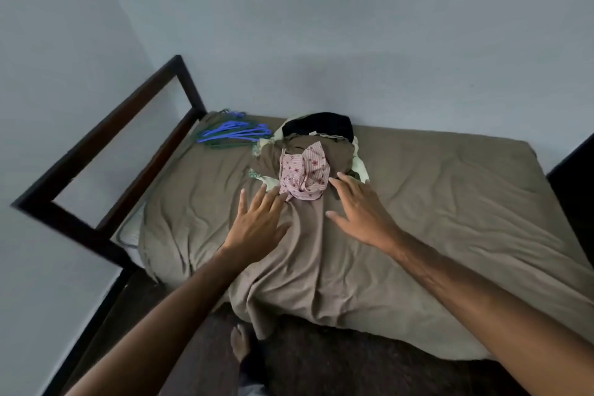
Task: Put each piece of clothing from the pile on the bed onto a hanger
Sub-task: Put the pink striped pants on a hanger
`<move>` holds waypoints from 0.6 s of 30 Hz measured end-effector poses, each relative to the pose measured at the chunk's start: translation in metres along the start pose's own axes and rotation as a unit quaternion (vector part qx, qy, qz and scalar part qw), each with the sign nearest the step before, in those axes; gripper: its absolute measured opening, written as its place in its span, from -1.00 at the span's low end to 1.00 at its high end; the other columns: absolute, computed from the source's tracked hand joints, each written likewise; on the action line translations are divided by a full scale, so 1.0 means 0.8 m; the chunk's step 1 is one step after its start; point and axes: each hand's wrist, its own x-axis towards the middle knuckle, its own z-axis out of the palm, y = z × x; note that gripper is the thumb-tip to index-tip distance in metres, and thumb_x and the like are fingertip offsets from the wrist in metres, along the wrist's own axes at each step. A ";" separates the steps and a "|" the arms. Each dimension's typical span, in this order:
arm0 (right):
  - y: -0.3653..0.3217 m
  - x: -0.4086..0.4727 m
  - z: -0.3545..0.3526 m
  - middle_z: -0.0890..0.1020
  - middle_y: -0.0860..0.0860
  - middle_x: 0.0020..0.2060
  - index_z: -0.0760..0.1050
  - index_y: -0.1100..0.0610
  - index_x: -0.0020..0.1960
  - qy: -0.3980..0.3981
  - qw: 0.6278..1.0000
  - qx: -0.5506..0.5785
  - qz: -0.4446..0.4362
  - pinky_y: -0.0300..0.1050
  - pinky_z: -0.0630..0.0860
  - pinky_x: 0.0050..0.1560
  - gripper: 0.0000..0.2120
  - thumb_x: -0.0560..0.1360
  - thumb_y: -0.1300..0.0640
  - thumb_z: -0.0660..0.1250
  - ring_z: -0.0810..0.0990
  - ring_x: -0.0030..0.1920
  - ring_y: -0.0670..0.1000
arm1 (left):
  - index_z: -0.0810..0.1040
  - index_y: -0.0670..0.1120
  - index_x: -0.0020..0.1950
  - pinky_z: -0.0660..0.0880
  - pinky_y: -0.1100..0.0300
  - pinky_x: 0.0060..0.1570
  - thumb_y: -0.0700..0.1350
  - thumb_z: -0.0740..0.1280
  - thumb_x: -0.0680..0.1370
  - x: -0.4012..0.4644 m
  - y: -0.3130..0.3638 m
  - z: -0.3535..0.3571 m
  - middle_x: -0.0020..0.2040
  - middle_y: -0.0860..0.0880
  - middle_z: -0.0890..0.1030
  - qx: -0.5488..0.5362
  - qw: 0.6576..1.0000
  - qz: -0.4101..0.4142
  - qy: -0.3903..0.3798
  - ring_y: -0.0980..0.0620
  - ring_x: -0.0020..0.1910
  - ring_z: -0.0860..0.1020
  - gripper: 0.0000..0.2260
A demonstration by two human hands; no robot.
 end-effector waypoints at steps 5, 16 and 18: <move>-0.001 0.121 0.074 0.32 0.20 0.48 0.26 0.23 0.51 -0.031 0.999 -0.001 0.042 0.33 0.27 0.45 -0.32 0.54 -0.08 0.37 0.32 0.48 0.22 | 0.41 -0.14 0.44 0.31 -0.40 0.35 0.19 0.06 0.57 0.110 -0.116 0.062 0.42 -0.13 0.47 -0.025 0.999 0.030 -0.036 -0.20 0.45 0.40 -0.43; 0.037 0.360 0.296 0.42 0.17 0.28 0.34 0.20 0.39 -0.186 0.957 0.063 0.215 0.18 0.45 0.21 -0.47 0.49 0.04 0.36 0.43 0.26 0.27 | 0.36 -0.13 0.48 0.36 -0.35 0.29 0.12 0.25 0.56 0.303 -0.315 0.253 0.38 -0.14 0.45 -0.083 0.978 0.057 -0.183 -0.21 0.38 0.43 -0.45; 0.063 0.400 0.338 0.45 0.17 0.26 0.37 0.19 0.35 -0.190 0.955 0.052 0.220 0.16 0.45 0.17 -0.51 0.48 0.07 0.37 0.45 0.24 0.28 | 0.39 -0.13 0.44 0.41 -0.32 0.25 0.15 0.10 0.53 0.324 -0.329 0.296 0.36 -0.16 0.48 -0.099 0.973 0.056 -0.199 -0.22 0.33 0.47 -0.43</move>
